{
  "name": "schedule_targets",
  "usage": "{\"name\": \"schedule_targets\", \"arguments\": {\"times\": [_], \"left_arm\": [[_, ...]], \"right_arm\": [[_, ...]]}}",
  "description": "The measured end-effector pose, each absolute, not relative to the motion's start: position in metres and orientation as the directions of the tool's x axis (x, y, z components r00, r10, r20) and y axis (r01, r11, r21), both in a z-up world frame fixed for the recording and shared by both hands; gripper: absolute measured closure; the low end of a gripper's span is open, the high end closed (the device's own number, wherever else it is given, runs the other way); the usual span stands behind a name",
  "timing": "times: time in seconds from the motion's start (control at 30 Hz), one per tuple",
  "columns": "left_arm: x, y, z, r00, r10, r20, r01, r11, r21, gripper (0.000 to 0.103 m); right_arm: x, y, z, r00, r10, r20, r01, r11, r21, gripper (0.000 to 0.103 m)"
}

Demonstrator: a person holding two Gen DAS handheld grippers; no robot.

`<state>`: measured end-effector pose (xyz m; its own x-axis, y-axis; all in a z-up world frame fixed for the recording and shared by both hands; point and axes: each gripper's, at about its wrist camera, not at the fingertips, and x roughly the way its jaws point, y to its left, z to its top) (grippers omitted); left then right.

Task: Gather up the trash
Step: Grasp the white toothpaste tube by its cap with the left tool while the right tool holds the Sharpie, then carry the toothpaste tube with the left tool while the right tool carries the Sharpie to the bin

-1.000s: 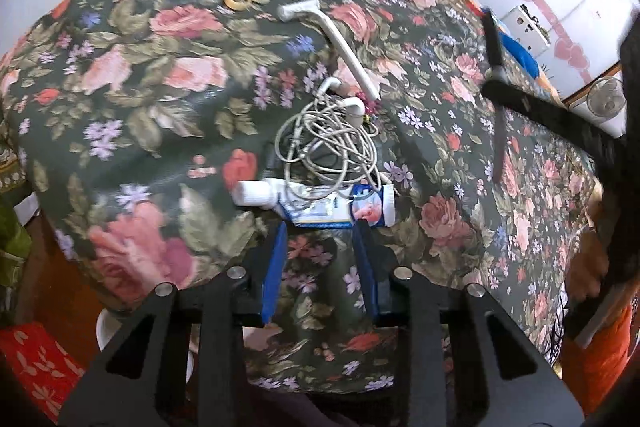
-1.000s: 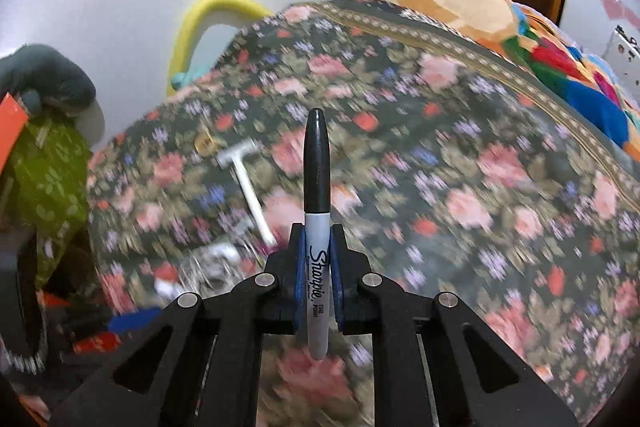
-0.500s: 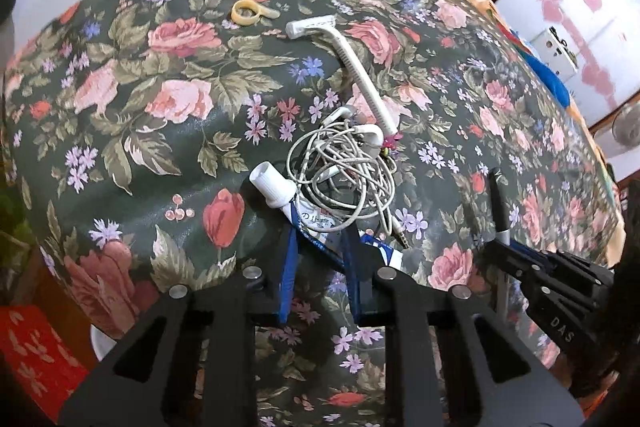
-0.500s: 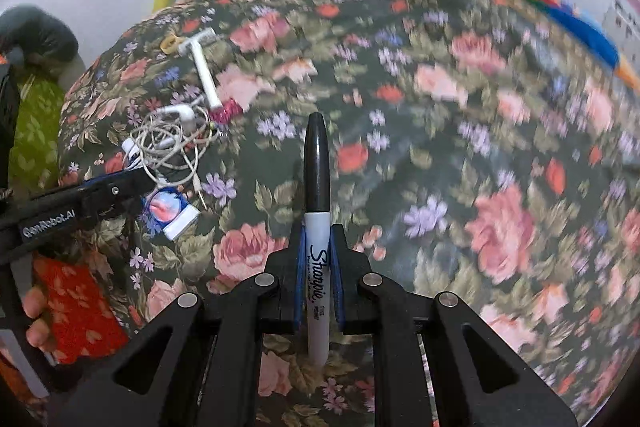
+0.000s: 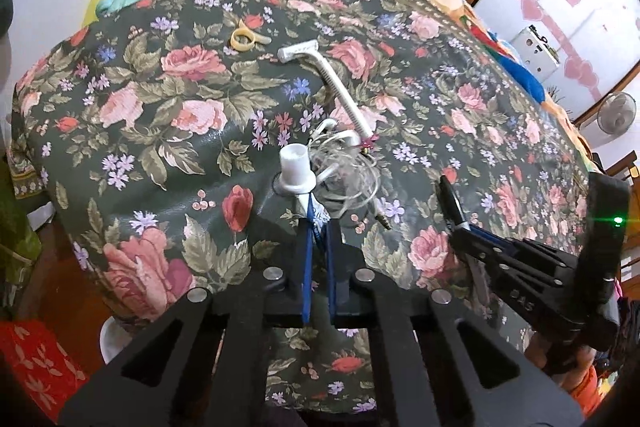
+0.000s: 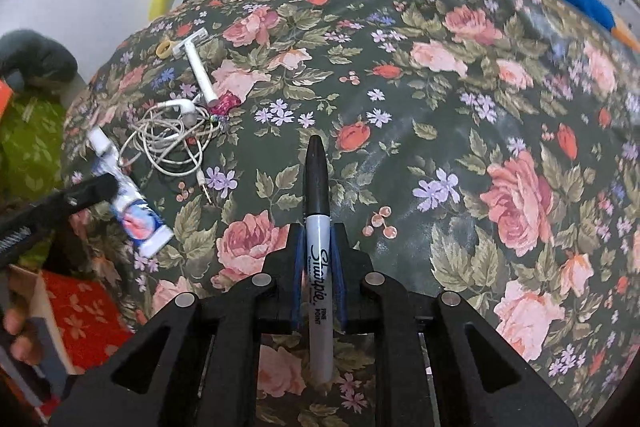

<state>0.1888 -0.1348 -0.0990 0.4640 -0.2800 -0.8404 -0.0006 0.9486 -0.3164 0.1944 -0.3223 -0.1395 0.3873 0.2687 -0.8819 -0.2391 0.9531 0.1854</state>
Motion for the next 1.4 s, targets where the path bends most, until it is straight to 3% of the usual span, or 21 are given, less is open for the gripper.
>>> {"name": "schedule_targets", "arguments": {"times": [0.33, 0.77, 1.4], "left_arm": [[0.173, -0.123, -0.071, 0.513, -0.273, -0.814, 0.019, 0.952, -0.307, 0.101], [0.125, -0.075, -0.017, 0.615, -0.236, -0.752, 0.010, 0.956, -0.293, 0.101], [0.031, 0.049, -0.024, 0.616, -0.129, -0.777, -0.129, 0.957, -0.261, 0.101]], "right_arm": [[0.190, -0.323, -0.095, 0.456, 0.327, -0.828, -0.192, 0.944, 0.267, 0.092], [0.145, -0.251, -0.009, 0.532, 0.416, -0.737, -0.331, 0.904, 0.271, 0.092], [0.070, -0.111, -0.010, 0.399, 0.503, -0.767, -0.523, 0.811, 0.260, 0.092]]}}
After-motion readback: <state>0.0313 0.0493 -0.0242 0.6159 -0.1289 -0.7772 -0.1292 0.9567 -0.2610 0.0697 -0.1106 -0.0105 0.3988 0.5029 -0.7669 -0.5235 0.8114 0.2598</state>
